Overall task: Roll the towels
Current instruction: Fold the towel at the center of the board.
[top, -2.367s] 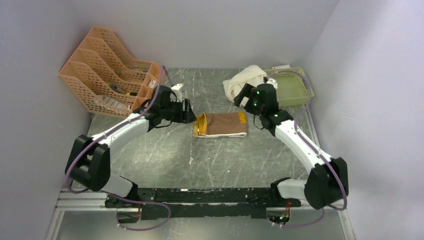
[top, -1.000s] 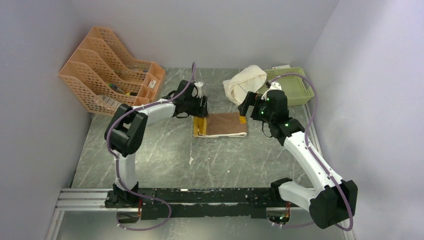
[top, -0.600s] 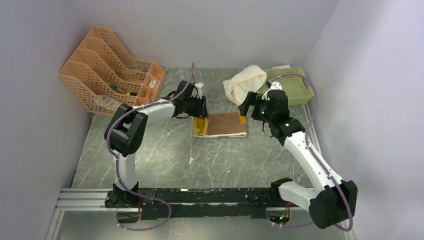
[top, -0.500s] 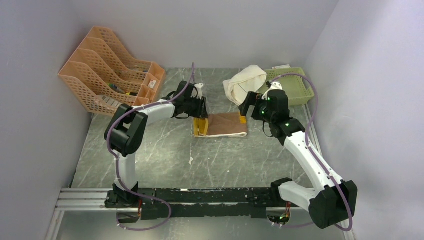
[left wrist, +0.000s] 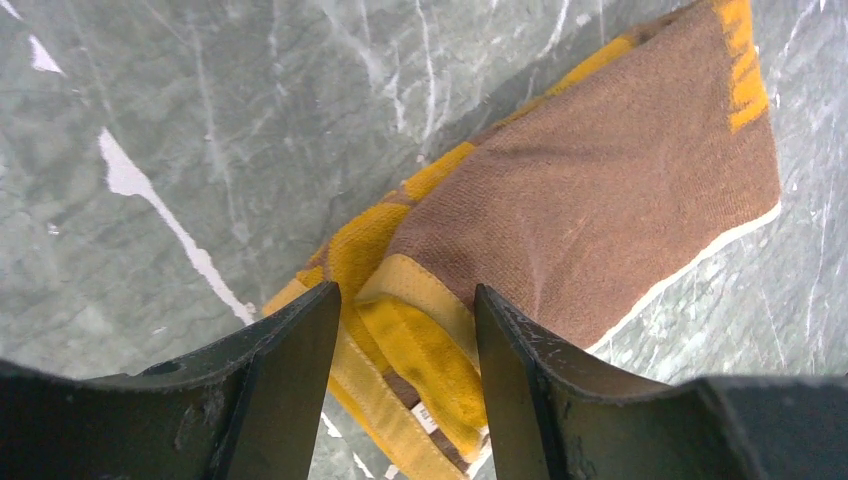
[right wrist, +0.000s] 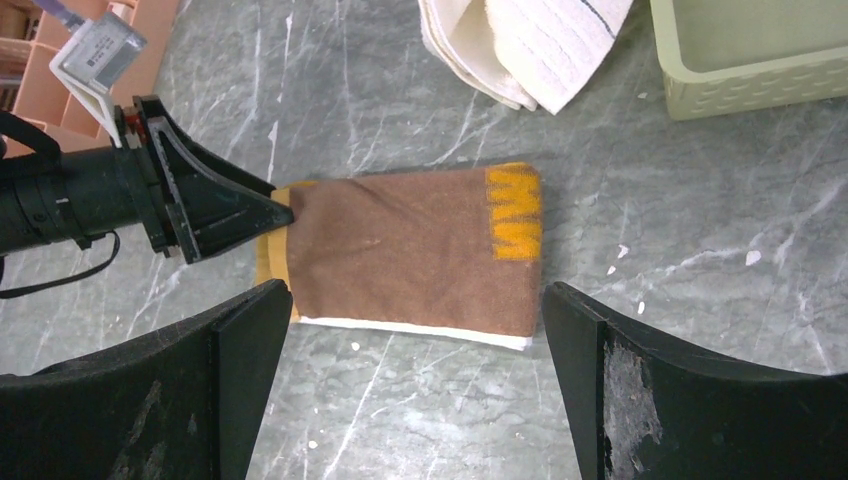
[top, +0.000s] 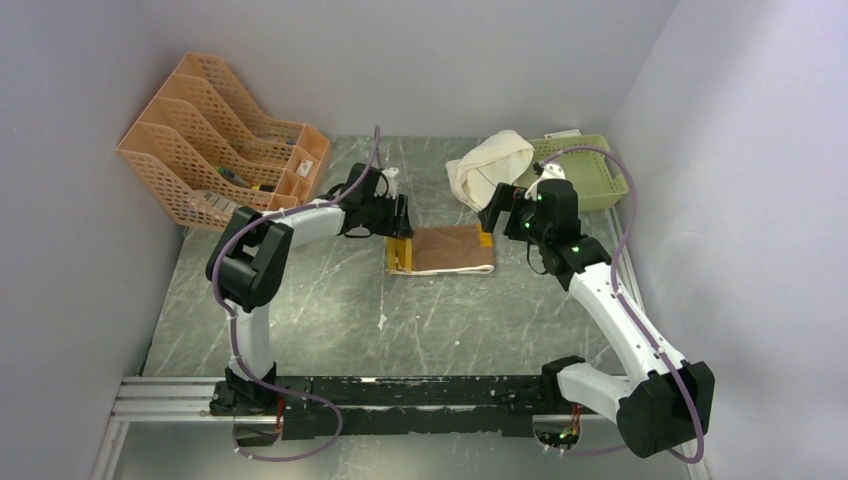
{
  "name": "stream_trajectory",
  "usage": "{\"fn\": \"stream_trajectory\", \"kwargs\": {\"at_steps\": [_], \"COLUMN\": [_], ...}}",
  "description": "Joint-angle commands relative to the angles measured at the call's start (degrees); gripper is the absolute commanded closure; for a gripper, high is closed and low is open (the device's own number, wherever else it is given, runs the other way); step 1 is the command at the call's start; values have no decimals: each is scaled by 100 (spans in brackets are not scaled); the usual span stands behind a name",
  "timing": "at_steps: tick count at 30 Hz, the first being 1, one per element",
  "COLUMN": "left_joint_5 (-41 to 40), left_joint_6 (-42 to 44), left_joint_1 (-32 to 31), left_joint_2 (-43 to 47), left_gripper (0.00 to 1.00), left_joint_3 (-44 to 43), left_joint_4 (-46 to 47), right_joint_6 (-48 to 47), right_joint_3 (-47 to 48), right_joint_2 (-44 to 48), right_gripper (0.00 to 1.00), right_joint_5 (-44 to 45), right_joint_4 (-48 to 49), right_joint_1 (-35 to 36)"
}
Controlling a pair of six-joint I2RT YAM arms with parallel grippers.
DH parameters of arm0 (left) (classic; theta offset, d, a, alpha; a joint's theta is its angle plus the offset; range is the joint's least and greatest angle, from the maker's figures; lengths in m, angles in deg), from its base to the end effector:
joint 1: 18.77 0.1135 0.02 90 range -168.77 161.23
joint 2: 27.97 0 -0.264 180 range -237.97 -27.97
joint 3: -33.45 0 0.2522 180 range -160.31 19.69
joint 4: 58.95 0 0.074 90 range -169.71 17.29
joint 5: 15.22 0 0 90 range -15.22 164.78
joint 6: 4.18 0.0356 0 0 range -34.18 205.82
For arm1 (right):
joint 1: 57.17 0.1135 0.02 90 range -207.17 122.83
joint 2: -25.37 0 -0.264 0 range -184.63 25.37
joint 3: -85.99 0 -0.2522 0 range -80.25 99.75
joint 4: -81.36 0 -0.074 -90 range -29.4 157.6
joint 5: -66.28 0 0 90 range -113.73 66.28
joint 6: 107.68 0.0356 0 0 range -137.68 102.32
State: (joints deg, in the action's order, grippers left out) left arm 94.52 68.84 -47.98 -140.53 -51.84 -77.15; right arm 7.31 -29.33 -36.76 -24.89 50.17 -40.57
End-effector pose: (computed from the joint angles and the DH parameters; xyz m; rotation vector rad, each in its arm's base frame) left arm 0.3615 -0.2159 0.1651 0.4333 2.4108 -0.7834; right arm 0.2343 0.0706 0.3056 0.1412 2.0991 0.4632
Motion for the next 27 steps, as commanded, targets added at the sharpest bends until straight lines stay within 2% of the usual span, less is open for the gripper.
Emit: {"fn": "stream_trajectory", "kwargs": {"at_steps": [1,8,12,20,24,27], "left_joint_5": [97,625,972,974,851,686], "left_joint_6": [62,58,101,211,253,327], "left_joint_1": [69,179,181,181,179,179], "left_joint_2": [-19,25,10,-48,-75,-177], "left_gripper": [35,35,39,48,59,76], "left_joint_3": [-168,-294,-315,-254,-291,-437], "left_joint_4": [-31,5,-27,-159,-235,-409], "right_joint_6": [-91,-100,-98,-99,-98,-92], "right_joint_3": [-133,-165,-178,-178,-195,-203], "right_joint_2": [77,78,71,65,83,91], "right_gripper": [0,0,0,0,0,0], "right_joint_5": [-90,-120,-136,-174,-197,-217], "right_joint_4": [106,108,125,135,135,135], "right_joint_1": [-61,-91,-113,-129,-139,-146]}}
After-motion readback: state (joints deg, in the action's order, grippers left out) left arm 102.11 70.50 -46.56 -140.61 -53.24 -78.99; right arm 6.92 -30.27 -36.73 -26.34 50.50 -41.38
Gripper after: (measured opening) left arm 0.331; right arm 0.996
